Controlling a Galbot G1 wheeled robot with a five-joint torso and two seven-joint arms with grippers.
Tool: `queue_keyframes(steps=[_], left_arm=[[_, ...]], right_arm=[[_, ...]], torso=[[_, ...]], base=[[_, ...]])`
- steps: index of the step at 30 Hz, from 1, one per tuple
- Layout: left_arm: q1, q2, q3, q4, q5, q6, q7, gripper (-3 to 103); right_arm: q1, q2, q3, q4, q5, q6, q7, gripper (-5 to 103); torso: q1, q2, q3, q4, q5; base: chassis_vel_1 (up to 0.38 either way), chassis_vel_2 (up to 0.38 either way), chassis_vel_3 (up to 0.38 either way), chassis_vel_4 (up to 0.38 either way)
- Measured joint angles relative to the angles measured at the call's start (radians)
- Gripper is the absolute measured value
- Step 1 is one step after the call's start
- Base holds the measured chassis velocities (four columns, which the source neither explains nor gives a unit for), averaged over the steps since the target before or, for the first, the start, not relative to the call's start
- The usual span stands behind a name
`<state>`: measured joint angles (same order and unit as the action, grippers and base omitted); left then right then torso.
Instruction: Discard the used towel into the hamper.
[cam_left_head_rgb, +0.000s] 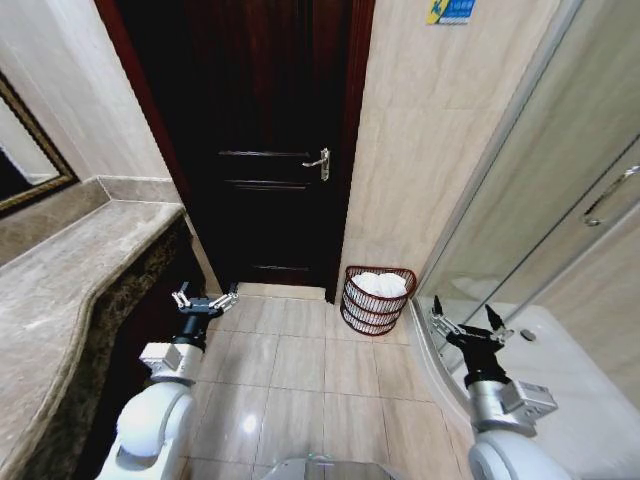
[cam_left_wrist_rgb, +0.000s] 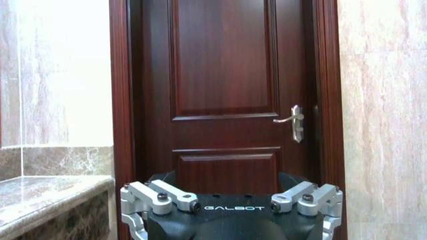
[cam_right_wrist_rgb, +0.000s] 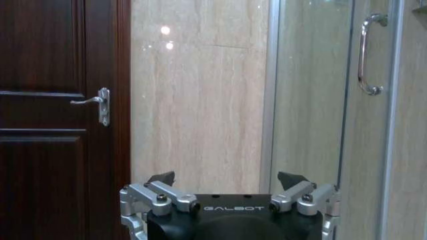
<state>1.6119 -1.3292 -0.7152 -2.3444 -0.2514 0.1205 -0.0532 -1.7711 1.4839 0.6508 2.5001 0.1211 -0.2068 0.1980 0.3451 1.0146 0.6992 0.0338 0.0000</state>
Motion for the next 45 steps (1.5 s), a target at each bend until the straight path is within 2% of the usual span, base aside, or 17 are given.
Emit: queue_keyframes(steps=[12, 45], left_arm=[[0.021, -0.012, -0.003, -0.006, 0.022, -0.018, 0.002, 100], [-0.005, 0.006, -0.004, 0.014, -0.002, -0.021, 0.010, 100]], right_arm=[[0.010, -0.009, -0.014, 0.000, 0.009, -0.004, 0.009, 100], [0.018, -0.012, -0.002, 0.000, 0.017, -0.024, 0.016, 100]], torso=[[0.025, 0.055, 0.030, 0.0000, 0.0000], [0.101, 0.223, 0.122, 0.0000, 0.0000]], base=[[0.000, 0.000, 0.000, 0.000], [0.000, 0.000, 0.000, 0.000]])
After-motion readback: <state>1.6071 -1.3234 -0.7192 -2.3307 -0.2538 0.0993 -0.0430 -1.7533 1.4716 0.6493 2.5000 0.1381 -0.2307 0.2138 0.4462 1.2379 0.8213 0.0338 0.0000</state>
